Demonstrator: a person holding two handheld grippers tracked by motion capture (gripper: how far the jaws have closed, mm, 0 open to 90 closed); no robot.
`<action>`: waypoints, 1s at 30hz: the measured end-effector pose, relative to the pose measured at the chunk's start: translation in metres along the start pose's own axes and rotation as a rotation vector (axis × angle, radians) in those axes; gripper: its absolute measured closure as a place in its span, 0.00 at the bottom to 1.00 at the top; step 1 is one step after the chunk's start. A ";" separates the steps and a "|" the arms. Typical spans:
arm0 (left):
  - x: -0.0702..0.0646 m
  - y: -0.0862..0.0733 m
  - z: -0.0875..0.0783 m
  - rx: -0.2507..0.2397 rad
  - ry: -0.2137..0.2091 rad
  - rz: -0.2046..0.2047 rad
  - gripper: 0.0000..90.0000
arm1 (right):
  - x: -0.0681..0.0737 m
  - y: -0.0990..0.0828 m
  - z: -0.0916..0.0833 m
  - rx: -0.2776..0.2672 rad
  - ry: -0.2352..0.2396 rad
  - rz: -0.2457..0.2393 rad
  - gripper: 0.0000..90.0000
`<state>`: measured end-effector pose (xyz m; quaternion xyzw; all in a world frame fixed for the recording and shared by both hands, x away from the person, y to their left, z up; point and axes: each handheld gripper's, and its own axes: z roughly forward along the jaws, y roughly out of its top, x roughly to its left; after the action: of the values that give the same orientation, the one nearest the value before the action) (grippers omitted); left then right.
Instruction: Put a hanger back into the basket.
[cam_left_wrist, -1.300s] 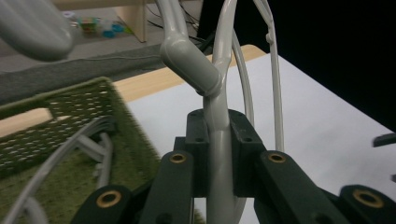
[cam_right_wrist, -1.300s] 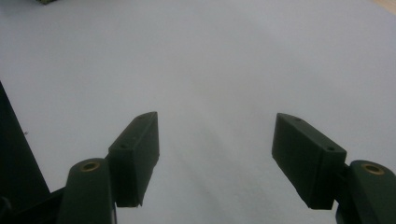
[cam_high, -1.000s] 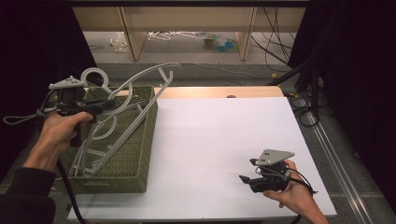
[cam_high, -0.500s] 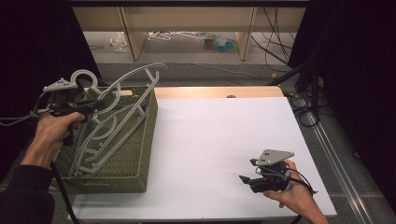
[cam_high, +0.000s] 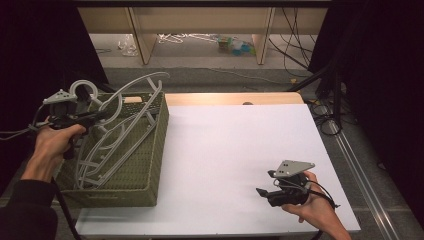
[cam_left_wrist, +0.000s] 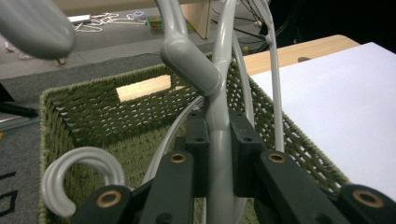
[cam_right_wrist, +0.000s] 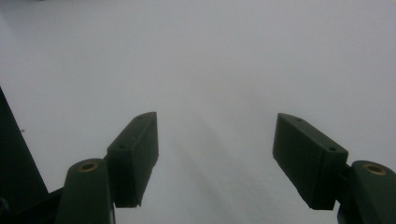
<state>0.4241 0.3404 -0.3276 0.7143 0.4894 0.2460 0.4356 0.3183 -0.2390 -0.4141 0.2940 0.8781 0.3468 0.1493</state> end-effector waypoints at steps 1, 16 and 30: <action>0.001 -0.001 0.001 -0.005 0.002 0.003 0.89 | 0.000 0.000 0.000 -0.003 -0.004 0.004 0.35; 0.018 -0.031 0.008 0.078 0.061 0.057 0.89 | 0.000 -0.001 0.000 0.003 -0.001 0.001 0.35; 0.018 -0.049 0.028 0.223 0.089 0.117 0.89 | 0.000 -0.001 0.000 0.004 0.001 0.005 0.35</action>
<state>0.4290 0.3527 -0.3847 0.7740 0.4900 0.2465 0.3164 0.3182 -0.2396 -0.4147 0.2964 0.8781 0.3456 0.1472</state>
